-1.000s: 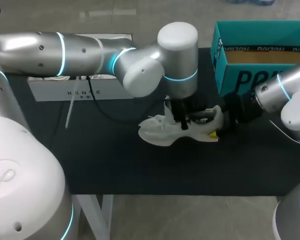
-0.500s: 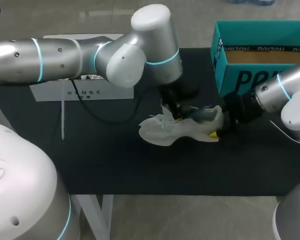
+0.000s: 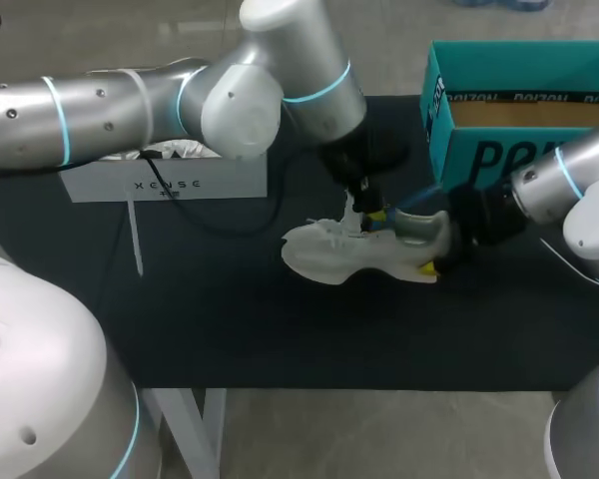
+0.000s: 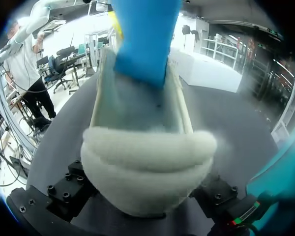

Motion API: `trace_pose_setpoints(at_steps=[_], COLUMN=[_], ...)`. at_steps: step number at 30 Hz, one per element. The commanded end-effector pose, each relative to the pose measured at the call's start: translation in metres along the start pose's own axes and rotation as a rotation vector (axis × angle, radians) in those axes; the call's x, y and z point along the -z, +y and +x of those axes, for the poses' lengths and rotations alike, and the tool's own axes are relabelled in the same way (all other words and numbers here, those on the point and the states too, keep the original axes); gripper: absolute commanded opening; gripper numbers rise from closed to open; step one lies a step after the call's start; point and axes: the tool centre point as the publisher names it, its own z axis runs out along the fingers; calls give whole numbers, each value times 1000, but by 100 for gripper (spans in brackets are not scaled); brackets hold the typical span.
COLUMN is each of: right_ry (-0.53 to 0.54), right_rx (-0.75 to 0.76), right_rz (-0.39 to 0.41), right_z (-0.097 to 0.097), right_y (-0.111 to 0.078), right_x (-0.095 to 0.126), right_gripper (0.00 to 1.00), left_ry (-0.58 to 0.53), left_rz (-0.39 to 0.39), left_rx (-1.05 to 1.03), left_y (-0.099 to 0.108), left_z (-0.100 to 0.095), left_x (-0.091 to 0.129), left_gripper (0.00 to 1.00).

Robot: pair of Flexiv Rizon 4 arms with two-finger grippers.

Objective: Take the shoe out of the shoebox, open the shoe tongue, remove and reinsert the insole, then place the shoe into the shoebox

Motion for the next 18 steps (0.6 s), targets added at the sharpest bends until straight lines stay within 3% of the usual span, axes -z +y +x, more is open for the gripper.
trace_pose_setpoints(at_steps=[1, 7, 18], right_ry=[-1, -1, -1], right_rx=[1, 1, 1], right_rz=[2, 2, 2], right_z=[0, 0, 0], right_y=[-1, -1, -1], right_x=[-2, -2, -2], right_gripper=[0, 0, 0], left_ry=[-4, -10, 25], left_rz=[49, 27, 165], left_rx=[-19, -44, -96], left_y=[-5, -17, -49], left_z=[0, -8, -21], left_x=[22, 31, 29], left_gripper=[0, 0, 0])
